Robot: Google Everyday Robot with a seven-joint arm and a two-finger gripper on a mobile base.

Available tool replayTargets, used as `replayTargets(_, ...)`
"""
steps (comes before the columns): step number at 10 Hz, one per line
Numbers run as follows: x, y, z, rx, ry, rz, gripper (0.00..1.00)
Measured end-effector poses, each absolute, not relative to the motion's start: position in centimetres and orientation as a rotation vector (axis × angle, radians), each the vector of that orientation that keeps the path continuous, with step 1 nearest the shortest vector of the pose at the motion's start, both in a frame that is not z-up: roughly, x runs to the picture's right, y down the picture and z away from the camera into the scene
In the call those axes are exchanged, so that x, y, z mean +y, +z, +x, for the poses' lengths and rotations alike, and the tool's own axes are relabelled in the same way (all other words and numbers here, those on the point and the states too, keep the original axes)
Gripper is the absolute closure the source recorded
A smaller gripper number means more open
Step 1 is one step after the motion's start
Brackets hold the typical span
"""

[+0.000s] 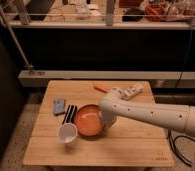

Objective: Drag the ceramic bowl in a circle

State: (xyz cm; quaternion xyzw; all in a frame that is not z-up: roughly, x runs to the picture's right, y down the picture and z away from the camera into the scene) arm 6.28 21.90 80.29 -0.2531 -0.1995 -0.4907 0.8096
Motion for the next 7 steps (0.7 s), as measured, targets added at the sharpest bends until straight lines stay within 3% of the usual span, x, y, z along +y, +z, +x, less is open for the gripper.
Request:
replayTargets(3,23.1,78.8,9.5,-0.4,-1.047,-0.569,0.93)
replayTargets(7,23.5,77.8,19.3,-0.329,-0.956,-0.601,0.93)
